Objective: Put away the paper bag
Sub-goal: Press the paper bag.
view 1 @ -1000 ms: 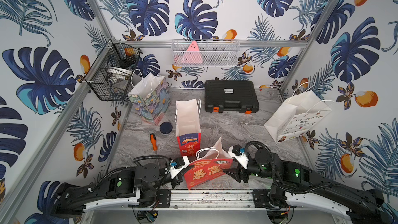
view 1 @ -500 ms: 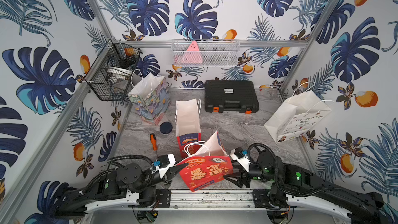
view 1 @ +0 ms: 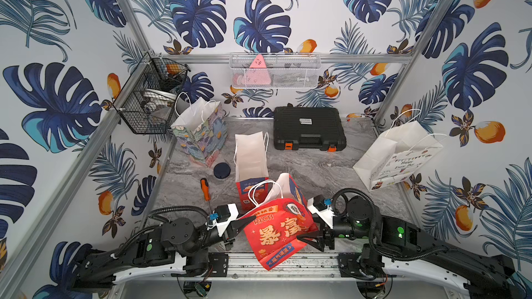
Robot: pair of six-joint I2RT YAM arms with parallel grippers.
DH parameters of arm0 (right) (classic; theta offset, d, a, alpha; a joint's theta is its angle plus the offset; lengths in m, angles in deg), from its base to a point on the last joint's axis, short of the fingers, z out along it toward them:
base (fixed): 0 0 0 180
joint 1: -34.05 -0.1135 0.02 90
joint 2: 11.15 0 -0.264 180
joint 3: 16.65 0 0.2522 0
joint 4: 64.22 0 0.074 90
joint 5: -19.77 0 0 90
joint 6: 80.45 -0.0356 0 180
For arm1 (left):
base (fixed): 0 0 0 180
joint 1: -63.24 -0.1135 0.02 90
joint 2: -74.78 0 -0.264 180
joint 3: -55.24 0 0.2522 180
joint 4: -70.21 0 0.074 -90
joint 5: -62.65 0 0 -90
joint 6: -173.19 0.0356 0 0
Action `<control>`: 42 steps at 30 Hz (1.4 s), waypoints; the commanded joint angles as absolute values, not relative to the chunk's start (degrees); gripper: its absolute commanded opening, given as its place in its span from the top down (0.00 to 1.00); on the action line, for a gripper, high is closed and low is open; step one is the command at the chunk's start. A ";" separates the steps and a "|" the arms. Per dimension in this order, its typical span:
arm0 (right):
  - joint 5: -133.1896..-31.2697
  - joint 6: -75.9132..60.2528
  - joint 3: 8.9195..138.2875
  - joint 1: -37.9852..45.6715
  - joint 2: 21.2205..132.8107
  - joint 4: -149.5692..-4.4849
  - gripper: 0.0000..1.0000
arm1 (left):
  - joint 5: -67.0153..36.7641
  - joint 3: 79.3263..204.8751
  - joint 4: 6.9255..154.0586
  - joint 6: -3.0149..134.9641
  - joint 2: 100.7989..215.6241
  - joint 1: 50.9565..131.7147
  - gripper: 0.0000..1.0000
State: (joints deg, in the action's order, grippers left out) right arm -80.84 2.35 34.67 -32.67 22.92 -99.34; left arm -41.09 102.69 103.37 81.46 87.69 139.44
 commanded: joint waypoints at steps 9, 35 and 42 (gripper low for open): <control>-74.17 8.03 38.31 -32.84 17.65 -106.72 0.20 | -39.62 103.45 106.22 82.36 86.27 139.45 1.00; -85.61 10.86 42.49 -32.84 23.02 -98.25 0.42 | -33.95 102.65 106.11 82.51 90.95 139.45 1.00; -82.76 9.51 42.55 -32.84 18.77 -101.14 0.33 | -35.88 102.83 107.48 82.59 90.36 139.51 1.00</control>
